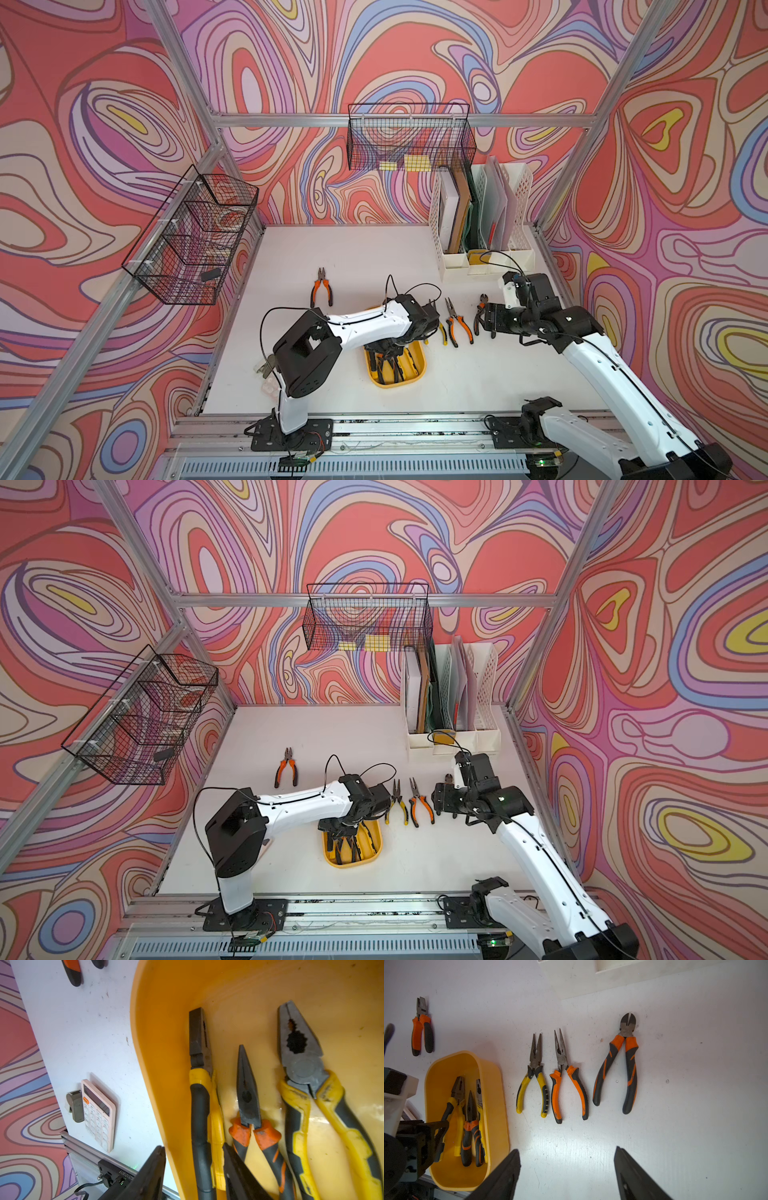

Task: Take the pliers out of the storage box
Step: Pick up the pliers from the storage box.

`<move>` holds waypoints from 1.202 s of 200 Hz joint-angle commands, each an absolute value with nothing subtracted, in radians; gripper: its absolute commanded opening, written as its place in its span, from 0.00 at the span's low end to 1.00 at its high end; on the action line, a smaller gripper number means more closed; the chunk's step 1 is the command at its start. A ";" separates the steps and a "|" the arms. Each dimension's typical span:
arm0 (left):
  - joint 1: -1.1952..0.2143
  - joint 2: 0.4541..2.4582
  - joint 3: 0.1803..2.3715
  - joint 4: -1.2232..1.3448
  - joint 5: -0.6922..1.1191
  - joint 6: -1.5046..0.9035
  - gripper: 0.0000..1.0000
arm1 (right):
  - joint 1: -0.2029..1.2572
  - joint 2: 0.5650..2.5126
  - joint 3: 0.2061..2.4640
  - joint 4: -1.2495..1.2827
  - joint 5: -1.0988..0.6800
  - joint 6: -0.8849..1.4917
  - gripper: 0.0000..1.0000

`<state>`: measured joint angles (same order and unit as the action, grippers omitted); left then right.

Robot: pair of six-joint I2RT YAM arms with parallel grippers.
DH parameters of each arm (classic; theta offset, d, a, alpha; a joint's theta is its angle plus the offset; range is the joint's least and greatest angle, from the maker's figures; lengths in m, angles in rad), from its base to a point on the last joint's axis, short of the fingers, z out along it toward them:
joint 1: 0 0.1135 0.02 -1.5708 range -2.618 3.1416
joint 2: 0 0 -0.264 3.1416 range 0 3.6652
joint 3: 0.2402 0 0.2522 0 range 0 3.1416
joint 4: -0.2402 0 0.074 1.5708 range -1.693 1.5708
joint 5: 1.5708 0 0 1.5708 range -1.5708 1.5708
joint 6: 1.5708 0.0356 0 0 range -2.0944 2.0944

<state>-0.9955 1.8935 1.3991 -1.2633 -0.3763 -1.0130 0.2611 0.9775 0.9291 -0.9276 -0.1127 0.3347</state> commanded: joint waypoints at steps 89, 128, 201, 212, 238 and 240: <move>-1.017 2.019 1.482 -1.328 -0.412 -1.000 0.41 | 0.256 0.974 0.918 -0.919 -0.101 0.345 0.75; -1.022 2.046 1.489 -1.341 -0.411 -1.003 0.35 | 0.257 0.974 0.919 -0.920 -0.099 0.347 0.75; -1.027 2.082 1.526 -1.413 -0.470 -1.012 0.36 | 0.256 0.984 0.917 -0.919 -0.099 0.347 0.75; -1.026 2.093 1.532 -1.423 -0.476 -1.013 0.35 | 0.257 0.985 0.917 -0.920 -0.099 0.346 0.75; -1.029 2.106 1.538 -1.425 -0.478 -1.013 0.34 | 0.258 0.987 0.917 -0.921 -0.099 0.348 0.75; -1.029 2.107 1.537 -1.425 -0.477 -1.013 0.34 | 0.258 0.986 0.917 -0.920 -0.099 0.348 0.75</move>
